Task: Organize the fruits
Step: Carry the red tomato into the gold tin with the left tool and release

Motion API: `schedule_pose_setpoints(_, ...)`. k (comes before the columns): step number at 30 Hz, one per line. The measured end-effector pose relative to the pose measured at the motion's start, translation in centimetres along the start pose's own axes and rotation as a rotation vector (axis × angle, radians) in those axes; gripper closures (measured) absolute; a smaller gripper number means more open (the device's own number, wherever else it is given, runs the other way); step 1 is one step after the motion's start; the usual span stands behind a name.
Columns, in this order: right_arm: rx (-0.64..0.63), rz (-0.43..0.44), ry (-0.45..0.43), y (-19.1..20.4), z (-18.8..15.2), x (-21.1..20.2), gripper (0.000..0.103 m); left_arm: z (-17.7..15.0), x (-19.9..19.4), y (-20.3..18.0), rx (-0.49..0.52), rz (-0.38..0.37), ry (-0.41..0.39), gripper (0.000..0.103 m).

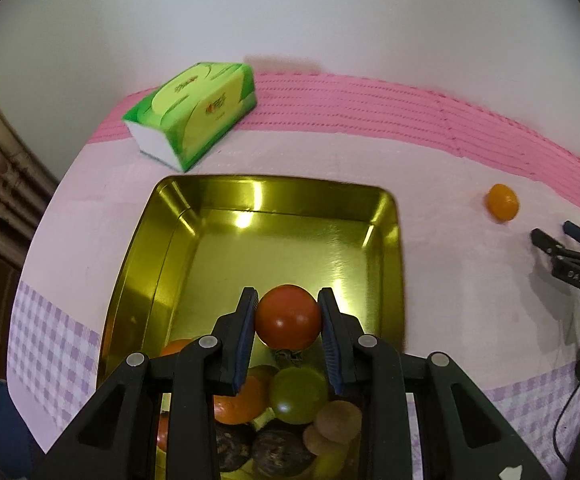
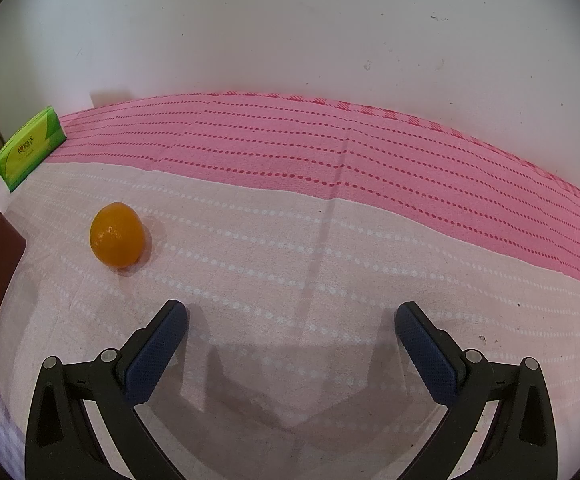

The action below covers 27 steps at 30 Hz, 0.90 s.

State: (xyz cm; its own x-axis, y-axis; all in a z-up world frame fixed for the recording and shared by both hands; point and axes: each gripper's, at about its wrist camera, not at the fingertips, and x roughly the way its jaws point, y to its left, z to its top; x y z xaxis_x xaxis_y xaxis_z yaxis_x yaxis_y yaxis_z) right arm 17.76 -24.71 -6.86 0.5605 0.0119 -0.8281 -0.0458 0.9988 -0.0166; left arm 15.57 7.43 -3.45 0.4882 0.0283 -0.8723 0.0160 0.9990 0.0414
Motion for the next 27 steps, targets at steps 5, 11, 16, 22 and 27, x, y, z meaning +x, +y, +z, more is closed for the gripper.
schedule_pose_setpoints(5, 0.000, 0.000, 0.000, 0.0, 0.0, 0.0, 0.000, -0.1, 1.4, 0.8, -0.022, -0.003, 0.040, 0.076)
schedule_pose_setpoints(11, 0.000, 0.000, 0.000, 0.0, 0.0, 0.0, 0.000, -0.1, 2.9, 1.7, -0.038, 0.002, 0.076, 0.076)
schedule_pose_setpoints(16, 0.001, 0.000, 0.000, 0.0, 0.0, 0.0, 0.000, -0.2, 3.6, 1.9, -0.034, 0.008, 0.096, 0.076)
schedule_pose_setpoints(22, 0.001, -0.001, 0.000, 0.0, 0.0, 0.0, 0.000, 0.0, 4.4, 2.1, -0.032, 0.011, 0.108, 0.076)
schedule_pose_setpoints(27, 0.001, -0.001, 0.000, 0.0, 0.0, 0.0, 0.000, 0.2, 4.6, 2.2, -0.031, 0.009, 0.104, 0.076)
